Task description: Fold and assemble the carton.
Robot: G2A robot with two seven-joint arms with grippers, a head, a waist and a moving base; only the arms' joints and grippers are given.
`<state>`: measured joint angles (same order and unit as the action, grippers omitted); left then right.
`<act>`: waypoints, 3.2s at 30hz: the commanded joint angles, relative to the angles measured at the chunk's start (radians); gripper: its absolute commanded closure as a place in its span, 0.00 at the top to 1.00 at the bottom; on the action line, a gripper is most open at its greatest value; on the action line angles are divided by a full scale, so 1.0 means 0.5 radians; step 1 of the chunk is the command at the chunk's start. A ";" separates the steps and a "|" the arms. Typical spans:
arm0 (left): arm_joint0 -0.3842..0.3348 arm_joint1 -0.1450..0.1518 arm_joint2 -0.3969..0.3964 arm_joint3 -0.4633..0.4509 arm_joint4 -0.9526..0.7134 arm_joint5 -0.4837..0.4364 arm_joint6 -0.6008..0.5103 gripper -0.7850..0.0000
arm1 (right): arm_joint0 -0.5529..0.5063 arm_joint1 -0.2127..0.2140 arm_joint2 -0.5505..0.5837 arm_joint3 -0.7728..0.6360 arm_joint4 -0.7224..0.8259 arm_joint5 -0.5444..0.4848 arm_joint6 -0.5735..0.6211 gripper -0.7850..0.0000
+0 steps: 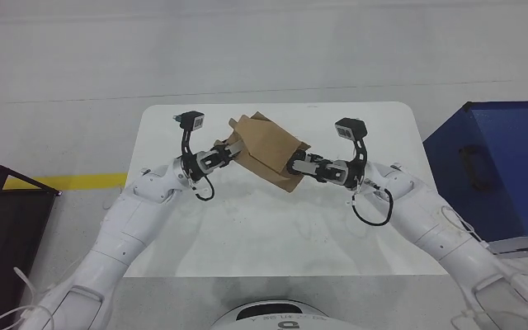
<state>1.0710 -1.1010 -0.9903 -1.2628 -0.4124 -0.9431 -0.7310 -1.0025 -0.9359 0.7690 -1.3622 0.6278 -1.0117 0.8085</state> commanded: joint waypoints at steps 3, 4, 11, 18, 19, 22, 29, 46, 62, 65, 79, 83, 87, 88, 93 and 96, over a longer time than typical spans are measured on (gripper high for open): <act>0.029 -0.001 -0.029 -0.046 0.157 -0.012 0.092 0.00 | 0.017 -0.015 -0.012 0.003 -0.010 -0.001 -0.002 0.35; 0.042 -0.002 -0.038 -0.063 0.206 -0.015 0.123 0.00 | 0.021 -0.020 -0.018 0.001 -0.015 -0.001 -0.002 0.35; 0.104 -0.008 -0.082 -0.141 0.485 -0.008 0.295 0.00 | 0.043 -0.043 -0.060 0.000 -0.015 0.004 0.003 0.34; 0.136 -0.024 -0.047 -0.181 0.629 -0.014 0.375 0.00 | 0.073 -0.057 -0.085 0.007 -0.012 0.004 0.004 0.00; 0.134 -0.025 -0.039 -0.174 0.602 -0.027 0.360 0.00 | 0.079 -0.059 -0.088 0.008 -0.020 0.005 0.005 0.00; 0.115 -0.018 -0.025 -0.137 0.442 -0.076 0.260 0.75 | 0.089 -0.061 -0.112 -0.010 -0.012 0.016 0.016 0.00; 0.003 0.020 0.041 -0.055 -0.087 0.004 -0.296 1.00 | 0.105 -0.045 -0.142 -0.003 0.020 0.016 0.016 0.00; -0.092 0.158 0.252 -0.129 0.017 0.092 -0.385 1.00 | 0.146 -0.003 -0.220 -0.002 0.127 0.032 0.032 0.00; 0.070 0.401 0.058 -0.162 -0.192 -0.138 -0.154 1.00 | 0.191 0.041 -0.277 -0.039 0.093 0.053 0.053 0.00; 0.128 0.442 -0.013 -0.153 -0.302 -0.138 -0.154 1.00 | 0.160 0.033 -0.299 -0.130 0.182 0.093 0.085 0.00; 0.169 0.490 0.024 -0.270 -0.196 -0.132 -0.160 1.00 | 0.089 -0.193 0.010 -0.074 1.605 1.446 1.447 0.00; 0.147 0.497 0.106 -0.287 -0.234 -0.085 -0.207 1.00 | 0.066 -0.316 0.064 0.095 1.552 1.454 1.455 0.00; 0.140 0.500 0.132 -0.296 -0.284 -0.065 -0.227 1.00 | 0.066 -0.316 0.064 0.095 1.552 1.454 1.455 0.00; 0.140 0.500 0.132 -0.296 -0.284 -0.065 -0.227 1.00 | 0.066 -0.316 0.064 0.095 1.552 1.454 1.455 0.00; 0.159 0.497 0.115 -0.328 -0.303 -0.054 -0.155 1.00 | 0.061 -0.317 0.065 0.092 1.548 1.457 1.438 0.00; 0.220 0.504 0.057 -0.394 -0.289 -0.105 -0.097 1.00 | 0.024 -0.319 0.083 0.080 1.486 1.503 1.313 0.00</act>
<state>1.1723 -0.8510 -0.9523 -1.4520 -0.5664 -0.9863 -0.7851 -0.9862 -1.0950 0.8077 -1.3215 1.3770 -0.2659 1.4817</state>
